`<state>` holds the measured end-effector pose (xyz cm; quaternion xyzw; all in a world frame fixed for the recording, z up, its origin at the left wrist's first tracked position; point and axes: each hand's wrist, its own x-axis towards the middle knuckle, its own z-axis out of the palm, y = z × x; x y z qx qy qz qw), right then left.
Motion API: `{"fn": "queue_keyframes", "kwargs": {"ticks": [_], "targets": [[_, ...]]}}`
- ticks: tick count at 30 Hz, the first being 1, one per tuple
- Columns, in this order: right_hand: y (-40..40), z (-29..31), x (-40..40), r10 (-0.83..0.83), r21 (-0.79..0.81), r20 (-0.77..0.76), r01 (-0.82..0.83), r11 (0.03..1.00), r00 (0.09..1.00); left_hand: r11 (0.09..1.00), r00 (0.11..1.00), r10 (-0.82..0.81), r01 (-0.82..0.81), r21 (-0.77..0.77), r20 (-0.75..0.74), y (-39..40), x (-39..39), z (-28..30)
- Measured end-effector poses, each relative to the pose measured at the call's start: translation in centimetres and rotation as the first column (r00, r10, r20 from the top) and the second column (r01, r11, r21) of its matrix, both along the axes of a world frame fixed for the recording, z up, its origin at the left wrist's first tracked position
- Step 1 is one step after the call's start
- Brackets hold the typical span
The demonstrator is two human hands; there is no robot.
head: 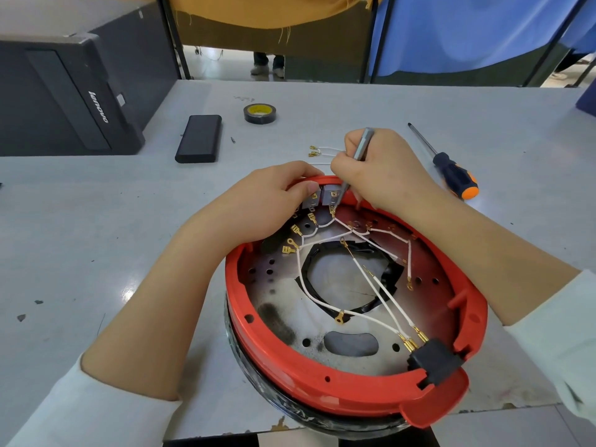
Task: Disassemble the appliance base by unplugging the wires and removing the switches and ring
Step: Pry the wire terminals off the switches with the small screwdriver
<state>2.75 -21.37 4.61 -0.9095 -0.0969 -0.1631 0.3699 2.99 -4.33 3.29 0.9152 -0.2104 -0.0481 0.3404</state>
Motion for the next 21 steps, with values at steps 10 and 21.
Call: {"fn": "queue_keyframes", "kwargs": {"ticks": [10,21], "targets": [[-0.64,-0.66,-0.49,-0.03,0.008,0.118,0.029,1.0,0.993,1.0,1.0,-0.003,0.003,-0.009,0.001,0.06,0.1,-0.04],[-0.31,-0.22,0.12,-0.055,-0.03,0.004,0.055,0.998,0.998,1.0,1.0,-0.001,0.001,0.002,0.006,0.02,-0.07,0.1]]}}
